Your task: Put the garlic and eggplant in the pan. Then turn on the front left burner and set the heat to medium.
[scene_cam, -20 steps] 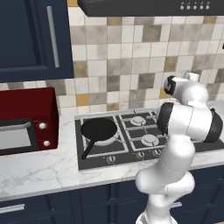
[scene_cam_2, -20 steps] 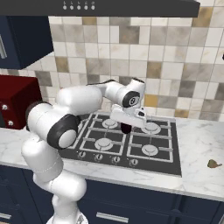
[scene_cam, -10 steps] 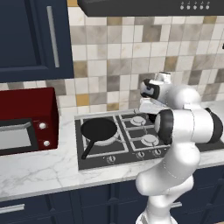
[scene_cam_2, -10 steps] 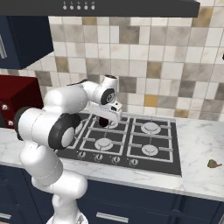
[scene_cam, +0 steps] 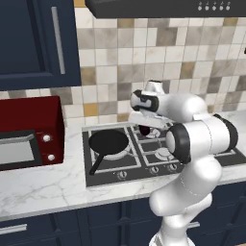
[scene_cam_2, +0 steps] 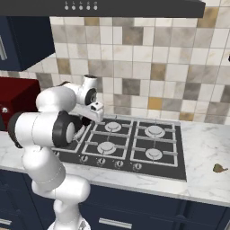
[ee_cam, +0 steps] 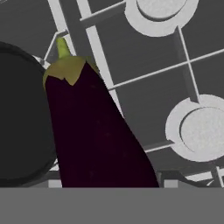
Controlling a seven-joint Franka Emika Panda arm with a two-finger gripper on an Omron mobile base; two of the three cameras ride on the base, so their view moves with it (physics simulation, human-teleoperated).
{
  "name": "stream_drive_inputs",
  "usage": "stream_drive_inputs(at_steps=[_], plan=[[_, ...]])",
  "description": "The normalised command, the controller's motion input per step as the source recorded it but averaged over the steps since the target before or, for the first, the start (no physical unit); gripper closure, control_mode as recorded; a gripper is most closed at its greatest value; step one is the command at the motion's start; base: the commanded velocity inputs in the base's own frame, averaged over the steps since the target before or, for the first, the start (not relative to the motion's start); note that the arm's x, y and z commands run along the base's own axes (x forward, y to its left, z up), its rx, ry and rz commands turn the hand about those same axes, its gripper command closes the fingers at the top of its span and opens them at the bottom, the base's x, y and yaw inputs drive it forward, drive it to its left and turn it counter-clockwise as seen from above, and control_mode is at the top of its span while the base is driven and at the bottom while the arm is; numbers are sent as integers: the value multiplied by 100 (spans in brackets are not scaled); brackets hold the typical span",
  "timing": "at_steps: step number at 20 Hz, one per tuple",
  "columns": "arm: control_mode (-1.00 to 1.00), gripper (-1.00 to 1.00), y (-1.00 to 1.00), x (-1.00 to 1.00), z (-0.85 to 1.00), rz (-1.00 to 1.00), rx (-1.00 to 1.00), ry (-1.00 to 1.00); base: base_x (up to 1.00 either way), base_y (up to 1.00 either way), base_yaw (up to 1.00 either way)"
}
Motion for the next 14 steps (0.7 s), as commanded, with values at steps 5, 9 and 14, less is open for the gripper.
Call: stream_drive_inputs(at_steps=[5,9,14], plan=[[-100,100,73,1,0,0,-4,0,0,0,0],[-100,100,61,1,0,0,-11,0,0,0,0],[-100,100,56,3,-8,0,-13,0,0,0,0]])
